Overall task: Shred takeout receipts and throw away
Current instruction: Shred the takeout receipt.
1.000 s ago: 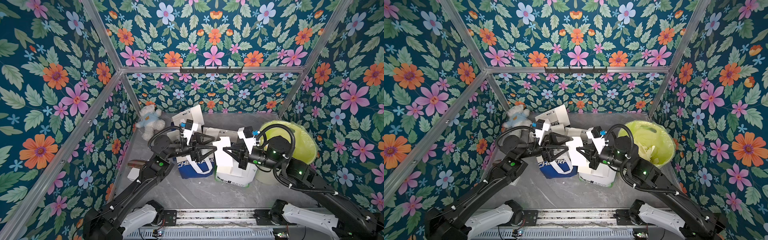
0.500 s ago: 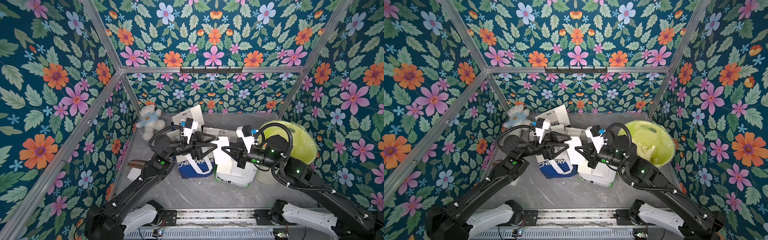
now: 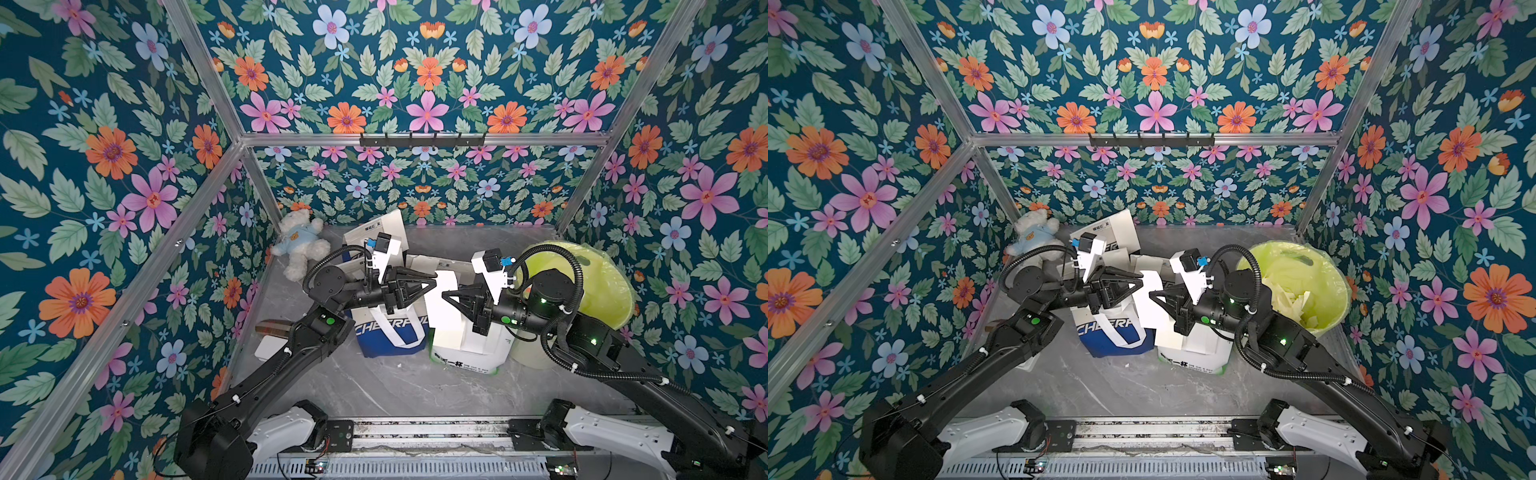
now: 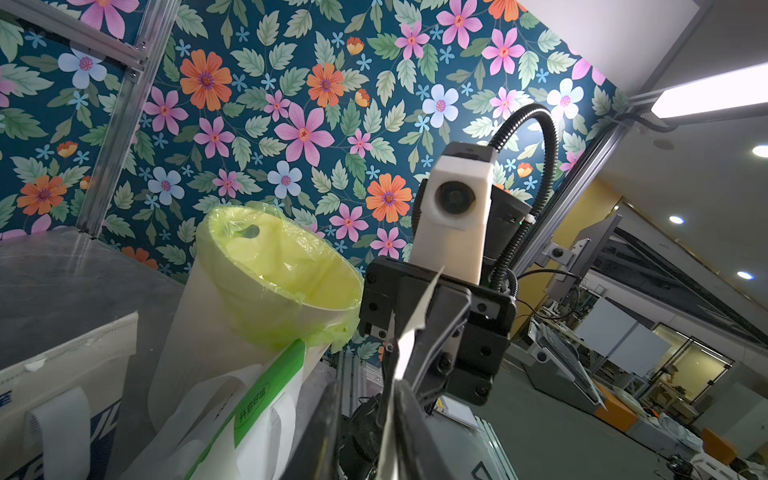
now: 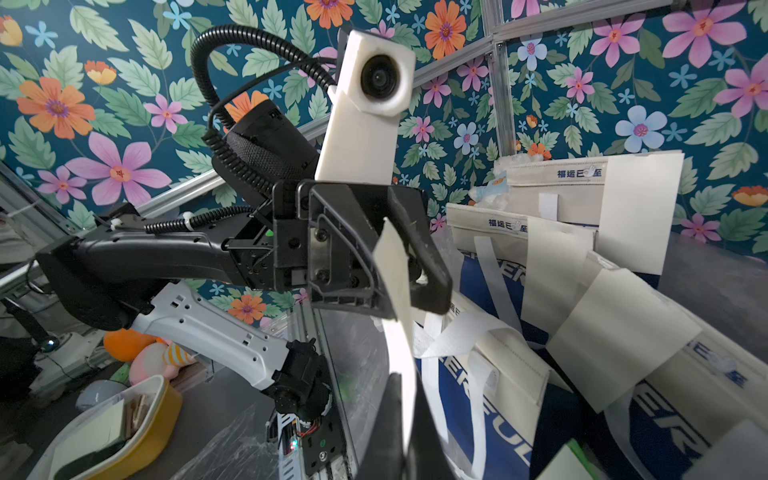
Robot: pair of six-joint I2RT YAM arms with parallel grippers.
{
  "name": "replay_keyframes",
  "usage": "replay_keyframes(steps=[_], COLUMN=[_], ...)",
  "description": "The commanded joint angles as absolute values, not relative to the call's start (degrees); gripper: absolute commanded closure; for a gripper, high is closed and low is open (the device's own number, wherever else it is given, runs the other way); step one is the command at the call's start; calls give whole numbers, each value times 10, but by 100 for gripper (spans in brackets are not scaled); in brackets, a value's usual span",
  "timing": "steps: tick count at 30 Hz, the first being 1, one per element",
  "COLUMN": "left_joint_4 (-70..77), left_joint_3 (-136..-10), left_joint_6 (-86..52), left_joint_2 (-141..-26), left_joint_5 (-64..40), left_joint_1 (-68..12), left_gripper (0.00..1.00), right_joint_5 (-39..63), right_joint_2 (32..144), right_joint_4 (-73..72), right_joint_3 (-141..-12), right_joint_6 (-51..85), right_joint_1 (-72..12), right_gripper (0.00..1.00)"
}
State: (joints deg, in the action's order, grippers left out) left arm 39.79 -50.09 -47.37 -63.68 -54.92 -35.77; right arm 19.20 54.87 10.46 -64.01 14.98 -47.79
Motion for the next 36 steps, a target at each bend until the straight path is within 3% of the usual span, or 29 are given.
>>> replay_keyframes(steps=[1, 2, 6, 10, 26, 31, 36], left_joint_4=[404, 394, 333, 250, 203, 200, 199], left_joint_3=[-501, -502, -508, -528, -543, -543, -546], left_joint_6=[-464, -455, -412, -367, -329, -326, -325], left_joint_2=[-629, -626, -614, -613, -616, -612, -615], left_joint_5=[-545, -541, -520, -493, -447, -442, -442], left_joint_1=[-358, -359, -359, -359, -383, -387, -391], left_gripper=[93, 100, 100, 100, 100, 100, 100], right_joint_5=[178, 174, 169, 138, 82, 45, 86], right_joint_2=[550, 551, 556, 554, 597, 600, 615], right_joint_4=[93, 99, 129, 163, 249, 277, 284], right_joint_3=[-643, -645, -663, -695, -761, -777, -793], right_joint_6=[151, 152, 155, 168, 164, 154, 151], right_joint_1=[-478, -478, -478, -478, -478, -477, -463], right_gripper=[100, 100, 61, 45, 48, 42, 40])
